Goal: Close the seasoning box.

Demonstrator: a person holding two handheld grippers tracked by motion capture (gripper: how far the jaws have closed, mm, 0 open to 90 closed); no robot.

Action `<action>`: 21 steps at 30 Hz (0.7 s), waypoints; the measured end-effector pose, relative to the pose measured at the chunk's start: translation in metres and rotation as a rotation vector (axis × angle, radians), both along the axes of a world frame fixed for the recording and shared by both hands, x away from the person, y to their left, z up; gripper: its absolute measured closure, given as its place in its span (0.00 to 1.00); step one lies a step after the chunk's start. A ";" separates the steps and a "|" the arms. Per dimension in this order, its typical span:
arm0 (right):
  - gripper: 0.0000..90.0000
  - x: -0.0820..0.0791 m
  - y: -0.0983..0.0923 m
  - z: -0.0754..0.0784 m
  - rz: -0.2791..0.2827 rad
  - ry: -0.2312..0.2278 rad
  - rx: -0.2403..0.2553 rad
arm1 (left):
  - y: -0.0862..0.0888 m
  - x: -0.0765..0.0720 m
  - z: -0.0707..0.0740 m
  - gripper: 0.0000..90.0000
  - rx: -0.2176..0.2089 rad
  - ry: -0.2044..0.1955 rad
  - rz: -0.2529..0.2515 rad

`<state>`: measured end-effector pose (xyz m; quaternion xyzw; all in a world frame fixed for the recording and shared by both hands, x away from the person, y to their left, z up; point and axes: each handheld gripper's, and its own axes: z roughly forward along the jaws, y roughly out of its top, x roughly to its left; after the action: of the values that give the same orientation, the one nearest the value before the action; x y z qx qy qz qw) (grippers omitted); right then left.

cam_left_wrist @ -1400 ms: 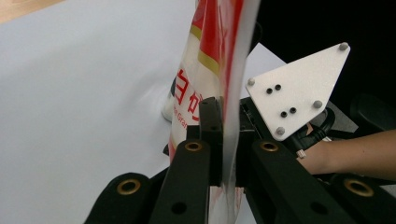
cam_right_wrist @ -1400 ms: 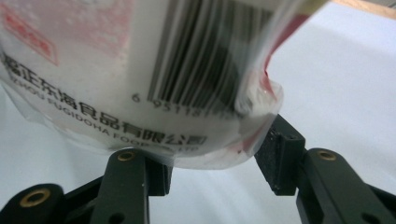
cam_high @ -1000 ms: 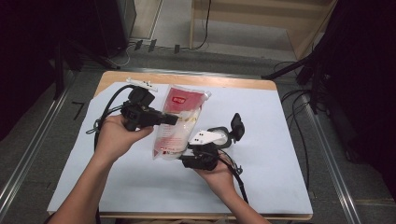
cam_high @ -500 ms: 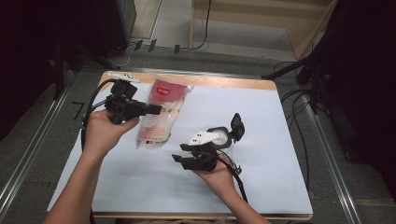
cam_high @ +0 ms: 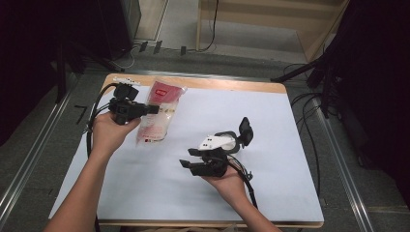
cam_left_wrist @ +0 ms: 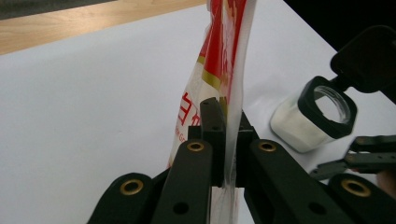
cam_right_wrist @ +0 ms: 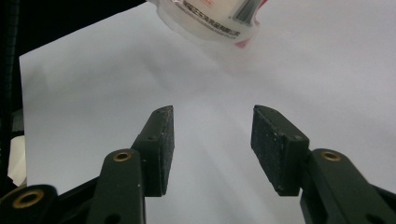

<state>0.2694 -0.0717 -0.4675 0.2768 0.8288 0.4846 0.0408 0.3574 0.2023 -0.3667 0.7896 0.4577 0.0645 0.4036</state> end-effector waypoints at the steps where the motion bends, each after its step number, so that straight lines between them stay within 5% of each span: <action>1: 0.55 -0.001 -0.001 0.000 -0.004 0.005 -0.001 | -0.001 0.002 -0.003 1.00 0.002 -0.006 0.005; 9: 0.55 -0.003 -0.007 0.001 -0.019 0.002 -0.007 | 0.004 0.017 -0.025 1.00 0.021 -0.044 0.037; 14: 0.55 -0.003 -0.009 0.002 -0.024 0.005 -0.007 | 0.017 0.017 -0.031 1.00 -0.064 -0.025 0.043; 21: 0.55 -0.005 -0.015 0.007 -0.020 0.013 -0.001 | 0.025 0.009 -0.032 0.98 -0.061 -0.020 0.009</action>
<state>0.2645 -0.0867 -0.4609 0.2884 0.8263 0.4821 0.0404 0.3666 0.2269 -0.3991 0.7742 0.4589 0.0605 0.4316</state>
